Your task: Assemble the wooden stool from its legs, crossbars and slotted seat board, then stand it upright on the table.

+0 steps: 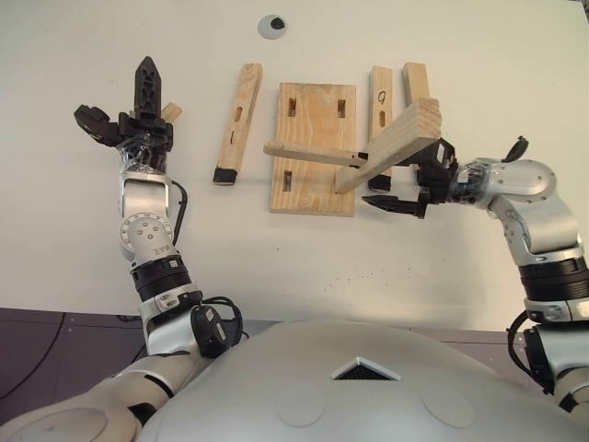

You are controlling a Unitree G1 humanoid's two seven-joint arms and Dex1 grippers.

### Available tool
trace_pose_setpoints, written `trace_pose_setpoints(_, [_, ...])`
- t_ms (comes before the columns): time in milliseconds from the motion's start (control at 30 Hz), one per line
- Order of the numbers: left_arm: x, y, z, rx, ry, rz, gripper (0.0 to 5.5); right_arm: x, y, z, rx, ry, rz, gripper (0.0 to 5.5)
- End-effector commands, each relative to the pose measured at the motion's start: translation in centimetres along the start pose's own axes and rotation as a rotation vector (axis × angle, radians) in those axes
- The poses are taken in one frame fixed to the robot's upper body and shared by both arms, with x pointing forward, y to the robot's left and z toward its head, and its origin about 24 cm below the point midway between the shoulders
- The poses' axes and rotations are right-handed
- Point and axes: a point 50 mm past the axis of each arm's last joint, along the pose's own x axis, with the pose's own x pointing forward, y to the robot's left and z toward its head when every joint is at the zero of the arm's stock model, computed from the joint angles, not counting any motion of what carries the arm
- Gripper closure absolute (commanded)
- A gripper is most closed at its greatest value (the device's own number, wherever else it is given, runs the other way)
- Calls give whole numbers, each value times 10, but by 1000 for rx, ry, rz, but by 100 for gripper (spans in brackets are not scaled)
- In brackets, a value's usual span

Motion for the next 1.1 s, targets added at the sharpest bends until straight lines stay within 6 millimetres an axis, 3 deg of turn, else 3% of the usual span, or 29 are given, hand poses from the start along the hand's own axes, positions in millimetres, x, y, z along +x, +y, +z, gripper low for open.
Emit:
trace_pose_setpoints(33, [-3, 3, -1, 13, -3, 26, 219, -6, -20, 15, 8, -84, -212, 118])
trace_pose_setpoints(133, [-2, 4, -3, 20, 0, 38, 219, 15, -31, 25, 125, -86, -461, 118])
trace_pose_setpoints(300, [-1, 6, -1, 35, -2, 59, 219, 37, -23, 31, 325, -1, -661, 118])
trace_pose_setpoints(567, [2, 6, -1, 44, 11, 63, 219, 57, -4, 14, 448, 194, -687, 118])
trace_pose_setpoints(867, [4, 10, 3, 88, -30, 112, 219, 54, -6, 5, 483, 272, -723, 286])
trace_pose_setpoints(1000, [20, -11, 24, 174, -119, 88, 219, 49, -13, 12, 548, 190, -810, 345])
trace_pose_setpoints(1100, [38, -47, 40, 331, -128, -9, 219, 44, -21, 28, 585, 13, -821, 345])
